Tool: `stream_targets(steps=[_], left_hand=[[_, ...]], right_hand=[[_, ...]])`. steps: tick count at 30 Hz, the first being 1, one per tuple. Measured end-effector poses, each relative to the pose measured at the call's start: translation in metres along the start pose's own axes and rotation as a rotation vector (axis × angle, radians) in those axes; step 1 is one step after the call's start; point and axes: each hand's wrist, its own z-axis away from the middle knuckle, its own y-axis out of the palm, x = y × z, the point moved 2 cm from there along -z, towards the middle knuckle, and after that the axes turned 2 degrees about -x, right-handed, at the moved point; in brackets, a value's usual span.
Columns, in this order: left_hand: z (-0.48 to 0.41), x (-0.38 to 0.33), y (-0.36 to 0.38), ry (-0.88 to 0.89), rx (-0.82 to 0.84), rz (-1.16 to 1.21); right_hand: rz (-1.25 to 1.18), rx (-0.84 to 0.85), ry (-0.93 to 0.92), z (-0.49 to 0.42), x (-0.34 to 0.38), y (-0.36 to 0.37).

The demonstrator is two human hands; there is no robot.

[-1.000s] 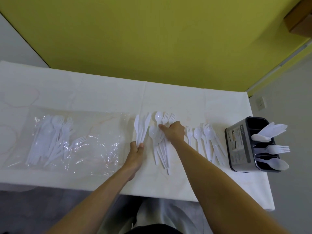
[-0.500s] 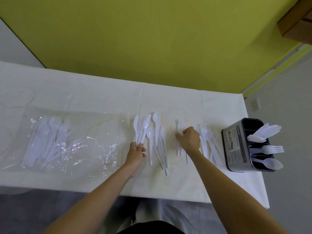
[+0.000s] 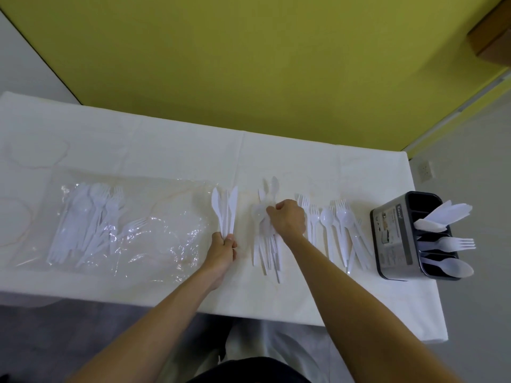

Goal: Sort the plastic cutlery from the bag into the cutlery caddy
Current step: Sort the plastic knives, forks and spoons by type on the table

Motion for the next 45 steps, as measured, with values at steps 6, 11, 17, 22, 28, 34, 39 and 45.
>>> stream_targets(steps=[6,11,17,22,28,34,39,45], left_hand=[[0.001,0.000,0.003,0.006,0.055,-0.025],[0.000,-0.001,0.008,0.000,0.030,-0.005],[0.001,-0.004,0.007,0.010,-0.039,0.061],[-0.002,0.000,0.002,-0.001,-0.035,0.029],[-0.008,0.008,0.003,-0.029,0.016,-0.016],[-0.007,0.011,0.008,-0.033,0.056,-0.050],[-0.010,0.013,0.006,-0.033,0.041,-0.032],[-0.010,0.014,0.002,-0.043,0.020,-0.015]], right_hand=[[0.011,-0.103,0.094,0.003,-0.046,-0.034],[0.133,-0.178,-0.014,0.014,-0.055,-0.033],[0.312,0.100,-0.247,0.028,-0.012,0.007],[0.225,0.166,-0.157,0.028,-0.009,0.025],[0.138,0.040,-0.018,0.012,-0.030,-0.021],[0.223,-0.037,0.084,0.000,-0.064,-0.041],[0.216,-0.037,-0.080,0.010,-0.046,-0.024],[0.052,0.161,-0.024,0.009,-0.040,0.001]])
